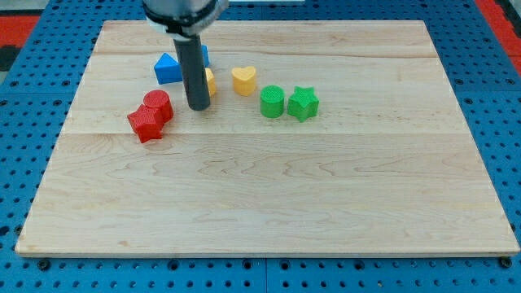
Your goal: Push the red circle to the top of the red star
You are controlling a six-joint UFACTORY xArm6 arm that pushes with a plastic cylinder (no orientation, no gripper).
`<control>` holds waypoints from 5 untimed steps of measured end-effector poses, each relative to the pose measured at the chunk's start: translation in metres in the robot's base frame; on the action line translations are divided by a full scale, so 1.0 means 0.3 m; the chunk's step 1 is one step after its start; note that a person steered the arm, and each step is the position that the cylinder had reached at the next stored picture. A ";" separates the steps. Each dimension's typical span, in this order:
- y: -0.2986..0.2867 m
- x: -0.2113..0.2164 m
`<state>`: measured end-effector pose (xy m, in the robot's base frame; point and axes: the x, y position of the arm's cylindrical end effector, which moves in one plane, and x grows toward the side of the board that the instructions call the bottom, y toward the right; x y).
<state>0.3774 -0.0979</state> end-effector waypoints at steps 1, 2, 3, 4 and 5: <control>0.250 0.053; 0.355 0.115; 0.348 0.107; 0.344 0.107; 0.030 0.122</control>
<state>0.4140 -0.0890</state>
